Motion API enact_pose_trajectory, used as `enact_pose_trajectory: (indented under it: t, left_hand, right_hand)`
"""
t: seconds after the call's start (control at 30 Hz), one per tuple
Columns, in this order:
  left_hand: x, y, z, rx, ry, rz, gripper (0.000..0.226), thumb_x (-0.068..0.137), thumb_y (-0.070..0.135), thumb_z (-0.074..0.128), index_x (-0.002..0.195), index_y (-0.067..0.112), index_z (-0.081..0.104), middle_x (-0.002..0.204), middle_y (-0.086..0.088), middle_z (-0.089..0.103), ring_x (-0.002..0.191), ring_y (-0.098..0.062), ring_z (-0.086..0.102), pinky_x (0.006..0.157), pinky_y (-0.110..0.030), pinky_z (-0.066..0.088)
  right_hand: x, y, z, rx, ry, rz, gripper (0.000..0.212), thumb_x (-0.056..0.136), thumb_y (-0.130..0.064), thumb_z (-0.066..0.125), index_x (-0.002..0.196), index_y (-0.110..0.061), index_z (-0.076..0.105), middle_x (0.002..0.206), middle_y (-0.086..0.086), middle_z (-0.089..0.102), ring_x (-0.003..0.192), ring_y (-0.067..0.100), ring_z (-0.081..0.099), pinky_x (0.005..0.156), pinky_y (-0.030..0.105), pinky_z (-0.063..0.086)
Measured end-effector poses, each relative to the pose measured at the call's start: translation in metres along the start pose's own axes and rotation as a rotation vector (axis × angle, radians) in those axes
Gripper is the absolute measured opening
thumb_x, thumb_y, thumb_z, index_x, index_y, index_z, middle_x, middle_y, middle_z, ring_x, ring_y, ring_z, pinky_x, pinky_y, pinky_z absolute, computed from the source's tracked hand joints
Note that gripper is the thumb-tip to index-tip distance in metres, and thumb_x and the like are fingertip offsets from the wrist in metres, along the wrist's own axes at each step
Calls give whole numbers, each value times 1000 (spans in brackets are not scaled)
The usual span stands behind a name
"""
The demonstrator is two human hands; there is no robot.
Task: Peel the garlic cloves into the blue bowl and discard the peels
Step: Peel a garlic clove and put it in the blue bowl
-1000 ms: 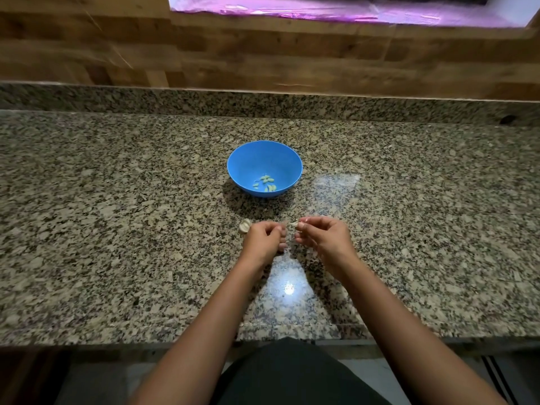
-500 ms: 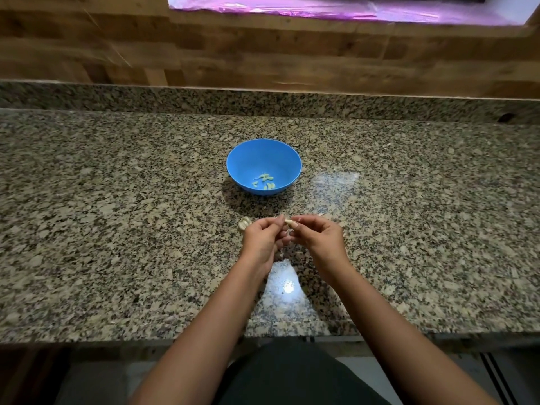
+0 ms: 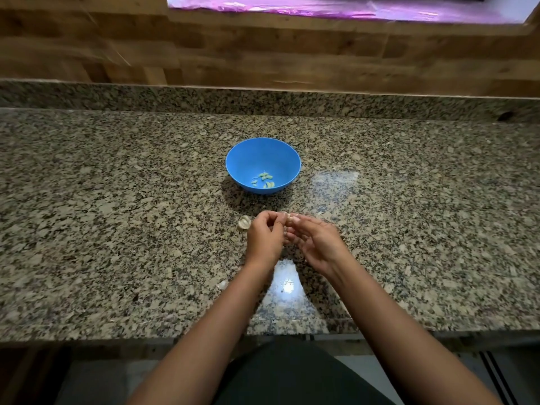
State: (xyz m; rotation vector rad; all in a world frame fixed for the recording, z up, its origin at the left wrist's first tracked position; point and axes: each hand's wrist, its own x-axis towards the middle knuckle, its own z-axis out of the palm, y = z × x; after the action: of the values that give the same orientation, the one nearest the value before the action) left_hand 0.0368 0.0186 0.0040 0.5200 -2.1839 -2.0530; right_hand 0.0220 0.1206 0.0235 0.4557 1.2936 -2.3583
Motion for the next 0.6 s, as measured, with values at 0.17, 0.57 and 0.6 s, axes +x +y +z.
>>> enact_pose_trajectory:
  t: [0.17, 0.57, 0.6]
  left_hand:
    - [1, -3, 2, 172, 8, 52, 16, 95, 31, 50, 80, 30, 50, 95, -9, 65, 86, -26, 64, 77, -47, 55]
    - [3, -2, 7, 78, 64, -29, 12, 97, 28, 47, 90, 20, 50, 95, -10, 64, 83, -26, 63, 74, -38, 53]
    - [4, -2, 7, 70, 77, -35, 11, 97, 28, 47, 91, 20, 50, 93, -10, 64, 81, -26, 64, 71, -38, 53]
  right_hand:
    - [0, -3, 3, 91, 36, 34, 10, 87, 8, 54, 95, 4, 59, 86, 16, 65, 76, 21, 65, 66, 25, 58]
    - [0, -8, 2, -151, 22, -26, 18, 84, 15, 54, 89, -2, 48, 68, 15, 62, 52, 19, 65, 52, 26, 57]
    - [0, -8, 1, -157, 20, -27, 19, 84, 15, 54, 90, -1, 47, 71, 16, 61, 53, 20, 66, 52, 27, 57]
